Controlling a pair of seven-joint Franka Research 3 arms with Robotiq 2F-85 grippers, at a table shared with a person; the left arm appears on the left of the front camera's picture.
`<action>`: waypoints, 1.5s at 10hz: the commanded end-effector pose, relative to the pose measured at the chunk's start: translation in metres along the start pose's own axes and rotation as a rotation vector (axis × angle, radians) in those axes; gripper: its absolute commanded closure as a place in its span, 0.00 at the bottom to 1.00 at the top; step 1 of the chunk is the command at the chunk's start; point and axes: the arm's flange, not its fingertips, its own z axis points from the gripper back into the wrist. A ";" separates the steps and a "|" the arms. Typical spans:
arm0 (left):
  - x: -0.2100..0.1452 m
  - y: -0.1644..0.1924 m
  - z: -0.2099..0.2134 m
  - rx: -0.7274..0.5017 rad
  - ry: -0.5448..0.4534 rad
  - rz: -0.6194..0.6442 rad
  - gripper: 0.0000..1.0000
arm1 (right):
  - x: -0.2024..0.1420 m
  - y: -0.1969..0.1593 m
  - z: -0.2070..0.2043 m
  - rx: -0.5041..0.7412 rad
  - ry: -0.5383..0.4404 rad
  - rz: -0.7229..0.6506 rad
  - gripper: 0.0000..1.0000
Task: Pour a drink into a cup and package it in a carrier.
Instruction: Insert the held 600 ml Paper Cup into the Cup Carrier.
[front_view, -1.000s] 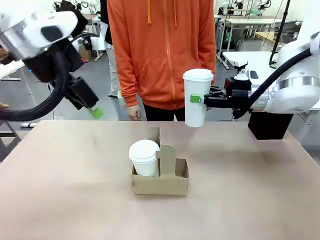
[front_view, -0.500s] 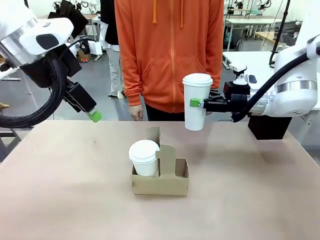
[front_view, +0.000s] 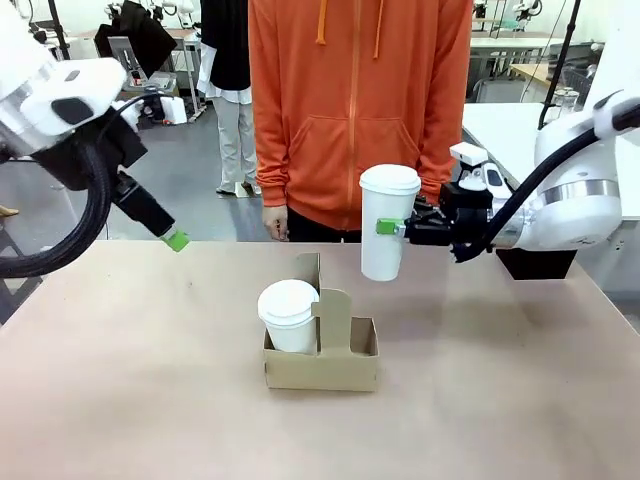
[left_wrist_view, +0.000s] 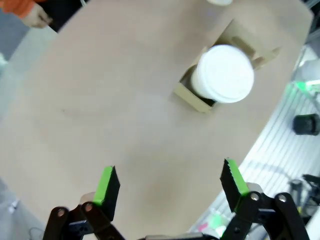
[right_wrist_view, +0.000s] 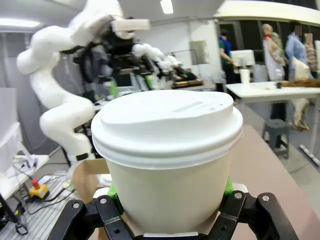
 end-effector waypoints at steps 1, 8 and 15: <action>-0.026 0.015 -0.012 0.071 -0.086 -0.117 0.00 | -0.014 -0.003 -0.004 0.131 -0.036 -0.002 0.20; -0.026 0.040 -0.010 0.089 -0.132 -0.178 0.00 | -0.054 0.019 -0.043 0.241 -0.058 -0.045 0.20; -0.026 0.040 -0.010 0.089 -0.132 -0.178 0.00 | -0.085 0.027 -0.048 0.321 -0.017 -0.104 0.20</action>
